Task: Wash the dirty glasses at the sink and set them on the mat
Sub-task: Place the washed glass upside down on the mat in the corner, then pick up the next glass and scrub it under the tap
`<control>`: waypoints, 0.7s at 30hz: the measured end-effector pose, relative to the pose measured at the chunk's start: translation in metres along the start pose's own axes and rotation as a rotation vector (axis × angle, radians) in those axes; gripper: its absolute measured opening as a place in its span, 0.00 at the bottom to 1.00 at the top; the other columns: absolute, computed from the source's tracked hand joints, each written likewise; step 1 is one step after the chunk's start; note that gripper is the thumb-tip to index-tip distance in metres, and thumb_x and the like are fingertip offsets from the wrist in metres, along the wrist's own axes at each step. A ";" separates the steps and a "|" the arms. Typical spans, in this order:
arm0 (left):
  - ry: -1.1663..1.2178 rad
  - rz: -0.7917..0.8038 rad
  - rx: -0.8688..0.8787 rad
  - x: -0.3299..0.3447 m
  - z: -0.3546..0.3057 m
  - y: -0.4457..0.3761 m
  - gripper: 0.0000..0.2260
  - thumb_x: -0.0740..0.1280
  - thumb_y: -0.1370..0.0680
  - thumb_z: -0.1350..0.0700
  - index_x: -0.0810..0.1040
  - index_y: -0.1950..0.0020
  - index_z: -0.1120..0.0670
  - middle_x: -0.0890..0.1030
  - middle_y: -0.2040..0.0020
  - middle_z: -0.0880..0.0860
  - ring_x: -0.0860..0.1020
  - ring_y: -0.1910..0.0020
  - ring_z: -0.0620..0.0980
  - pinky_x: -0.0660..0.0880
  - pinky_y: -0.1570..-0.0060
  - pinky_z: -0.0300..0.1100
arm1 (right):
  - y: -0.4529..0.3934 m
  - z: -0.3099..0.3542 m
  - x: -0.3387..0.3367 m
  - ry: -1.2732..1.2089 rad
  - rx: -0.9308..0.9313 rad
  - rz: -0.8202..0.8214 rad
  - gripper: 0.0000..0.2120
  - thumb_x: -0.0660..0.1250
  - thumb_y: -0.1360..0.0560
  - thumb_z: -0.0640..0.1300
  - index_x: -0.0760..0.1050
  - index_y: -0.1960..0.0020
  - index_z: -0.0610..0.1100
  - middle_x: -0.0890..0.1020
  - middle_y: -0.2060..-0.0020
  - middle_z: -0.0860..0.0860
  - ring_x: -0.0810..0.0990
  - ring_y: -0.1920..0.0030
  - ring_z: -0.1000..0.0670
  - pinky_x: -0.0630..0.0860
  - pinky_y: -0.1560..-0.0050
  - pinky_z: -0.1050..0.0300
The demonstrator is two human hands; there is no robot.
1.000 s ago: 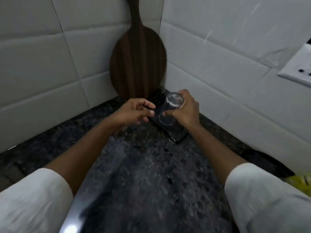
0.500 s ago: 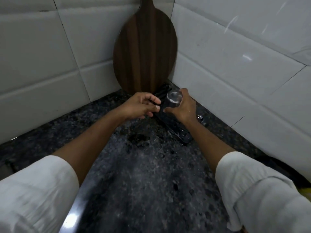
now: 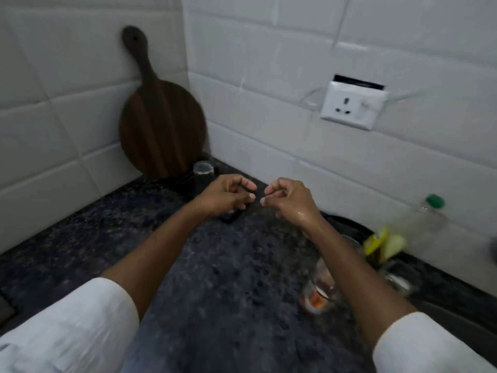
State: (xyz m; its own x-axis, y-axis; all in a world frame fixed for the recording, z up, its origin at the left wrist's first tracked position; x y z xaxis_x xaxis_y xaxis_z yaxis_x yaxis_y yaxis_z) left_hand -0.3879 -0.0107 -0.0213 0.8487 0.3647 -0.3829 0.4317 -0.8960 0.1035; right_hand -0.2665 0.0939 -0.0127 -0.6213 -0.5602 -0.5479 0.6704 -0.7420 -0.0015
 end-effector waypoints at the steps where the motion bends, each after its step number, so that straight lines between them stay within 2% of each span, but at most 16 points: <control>1: -0.010 0.022 0.025 0.019 -0.015 0.007 0.07 0.70 0.22 0.59 0.78 0.44 0.53 0.83 0.51 0.61 0.79 0.63 0.47 0.72 0.68 0.35 | 0.015 -0.004 -0.020 0.003 0.003 -0.012 0.08 0.77 0.33 0.43 0.82 0.55 0.45 0.85 0.61 0.46 0.83 0.61 0.49 0.83 0.55 0.48; 4: -0.023 0.059 0.106 0.069 -0.057 0.029 0.11 0.70 0.22 0.63 0.78 0.41 0.62 0.81 0.53 0.64 0.79 0.64 0.47 0.72 0.70 0.29 | 0.059 -0.020 -0.077 0.013 0.004 -0.053 0.07 0.77 0.33 0.42 0.81 0.57 0.47 0.85 0.61 0.46 0.85 0.59 0.46 0.82 0.57 0.50; 6: -0.018 0.098 0.148 0.102 -0.080 0.042 0.12 0.69 0.22 0.65 0.77 0.39 0.65 0.80 0.54 0.63 0.80 0.68 0.42 0.73 0.70 0.29 | 0.087 -0.035 -0.113 0.016 0.006 -0.103 0.06 0.77 0.33 0.42 0.81 0.59 0.48 0.85 0.62 0.45 0.83 0.62 0.48 0.81 0.57 0.50; 8: -0.023 0.131 0.156 0.128 -0.093 0.051 0.11 0.69 0.22 0.64 0.77 0.40 0.63 0.81 0.57 0.59 0.80 0.70 0.38 0.72 0.71 0.29 | 0.111 -0.052 -0.137 0.014 0.022 -0.145 0.06 0.77 0.33 0.43 0.80 0.61 0.50 0.84 0.63 0.46 0.81 0.65 0.50 0.81 0.57 0.50; 10: -0.034 0.142 0.148 0.145 -0.098 0.058 0.11 0.69 0.22 0.62 0.77 0.40 0.61 0.82 0.57 0.55 0.80 0.68 0.40 0.71 0.72 0.29 | 0.128 -0.071 -0.146 0.016 0.049 -0.150 0.07 0.76 0.33 0.43 0.79 0.62 0.50 0.84 0.64 0.47 0.82 0.63 0.49 0.82 0.56 0.47; 13: -0.070 0.141 0.141 0.156 -0.093 0.062 0.10 0.70 0.22 0.60 0.78 0.41 0.59 0.82 0.54 0.57 0.81 0.62 0.46 0.72 0.71 0.31 | 0.145 -0.104 -0.133 0.037 0.144 -0.146 0.09 0.77 0.35 0.45 0.78 0.59 0.47 0.82 0.64 0.48 0.82 0.60 0.45 0.79 0.59 0.49; 15: -0.081 0.136 0.131 0.159 -0.084 0.061 0.10 0.71 0.22 0.59 0.78 0.42 0.57 0.83 0.55 0.58 0.81 0.63 0.45 0.73 0.69 0.34 | 0.156 -0.129 -0.115 0.062 0.224 -0.157 0.18 0.79 0.38 0.49 0.75 0.53 0.45 0.81 0.61 0.46 0.80 0.58 0.43 0.74 0.62 0.52; 17: -0.083 0.123 0.113 0.157 -0.072 0.056 0.09 0.71 0.22 0.58 0.79 0.43 0.56 0.83 0.55 0.57 0.81 0.65 0.42 0.74 0.68 0.36 | 0.168 -0.151 -0.090 0.058 0.268 -0.175 0.28 0.81 0.40 0.53 0.70 0.50 0.44 0.79 0.56 0.46 0.78 0.56 0.44 0.73 0.61 0.51; 19: -0.074 0.117 0.097 0.155 -0.061 0.051 0.08 0.71 0.22 0.57 0.79 0.44 0.54 0.84 0.54 0.59 0.81 0.65 0.42 0.75 0.68 0.35 | 0.177 -0.164 -0.065 0.044 0.275 -0.237 0.32 0.83 0.42 0.55 0.66 0.50 0.46 0.75 0.53 0.49 0.76 0.55 0.47 0.71 0.62 0.52; 21: -0.061 0.122 0.095 0.154 -0.051 0.044 0.06 0.71 0.22 0.57 0.79 0.46 0.52 0.84 0.54 0.59 0.82 0.65 0.41 0.75 0.68 0.33 | 0.181 -0.172 -0.046 0.042 0.284 -0.322 0.35 0.83 0.45 0.58 0.67 0.49 0.46 0.75 0.52 0.49 0.75 0.53 0.48 0.69 0.63 0.54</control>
State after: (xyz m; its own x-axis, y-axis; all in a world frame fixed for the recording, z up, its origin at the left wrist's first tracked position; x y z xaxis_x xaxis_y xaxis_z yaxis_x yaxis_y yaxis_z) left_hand -0.2231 0.0186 -0.0290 0.8719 0.2380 -0.4280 0.2932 -0.9537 0.0669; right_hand -0.0470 0.0482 -0.1315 -0.7595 -0.2721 -0.5908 0.3027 -0.9518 0.0492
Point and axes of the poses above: each hand's wrist, its own y-axis away from the middle knuckle, its own x-axis out of the palm, z = x × y, the point moved 9 cm from there along -y, towards the middle knuckle
